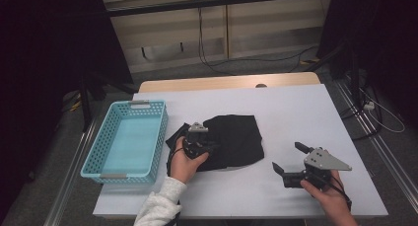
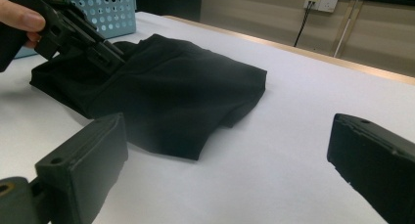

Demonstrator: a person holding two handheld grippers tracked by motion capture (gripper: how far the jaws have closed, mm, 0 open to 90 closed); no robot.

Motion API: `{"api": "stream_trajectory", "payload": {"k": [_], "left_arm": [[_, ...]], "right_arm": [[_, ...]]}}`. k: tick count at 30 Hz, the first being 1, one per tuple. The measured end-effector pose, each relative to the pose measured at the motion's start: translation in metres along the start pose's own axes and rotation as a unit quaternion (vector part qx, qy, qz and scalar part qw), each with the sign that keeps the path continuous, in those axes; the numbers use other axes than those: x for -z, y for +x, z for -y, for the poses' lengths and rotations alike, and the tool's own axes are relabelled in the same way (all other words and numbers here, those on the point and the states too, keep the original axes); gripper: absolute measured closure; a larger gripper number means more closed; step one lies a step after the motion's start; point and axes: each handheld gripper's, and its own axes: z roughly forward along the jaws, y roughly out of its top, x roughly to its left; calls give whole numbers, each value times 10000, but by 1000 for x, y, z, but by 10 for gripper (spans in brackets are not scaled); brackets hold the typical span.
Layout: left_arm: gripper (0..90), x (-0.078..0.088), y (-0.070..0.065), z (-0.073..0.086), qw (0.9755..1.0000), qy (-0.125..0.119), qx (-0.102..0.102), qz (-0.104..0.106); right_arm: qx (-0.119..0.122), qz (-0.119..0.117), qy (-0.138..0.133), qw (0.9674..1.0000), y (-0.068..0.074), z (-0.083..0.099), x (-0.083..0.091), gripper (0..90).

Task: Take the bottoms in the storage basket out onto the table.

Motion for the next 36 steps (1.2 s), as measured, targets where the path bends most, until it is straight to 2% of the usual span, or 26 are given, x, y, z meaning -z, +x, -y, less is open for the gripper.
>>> {"api": "stream_trajectory", "payload": {"k": [1, 4, 9, 11, 18, 27, 36], "left_arm": [[825, 1, 0, 0, 10000, 42, 26, 52], [872, 3, 0, -1, 10000, 36, 43, 25], [890, 7, 1, -2, 10000, 17, 10, 78], [891, 10, 2, -3, 9999, 19, 59, 99], [893, 26, 14, -5, 9998, -116, 186, 4], [893, 49, 31, -6, 9984, -373, 305, -279], [891, 46, 33, -3, 9986, -302, 274, -322]], "right_arm": [[10, 10, 0, 10000, 0, 0, 0, 7], [3, 13, 19, 10000, -1, 0, -1, 7], [21, -3, 12, 10000, 0, 0, -1, 7], [35, 6, 14, 10000, 0, 0, -1, 7], [30, 2, 12, 10000, -1, 0, 0, 7], [25, 11, 5, 10000, -1, 0, 2, 7], [75, -14, 31, 10000, 1, 0, 1, 8]]}}
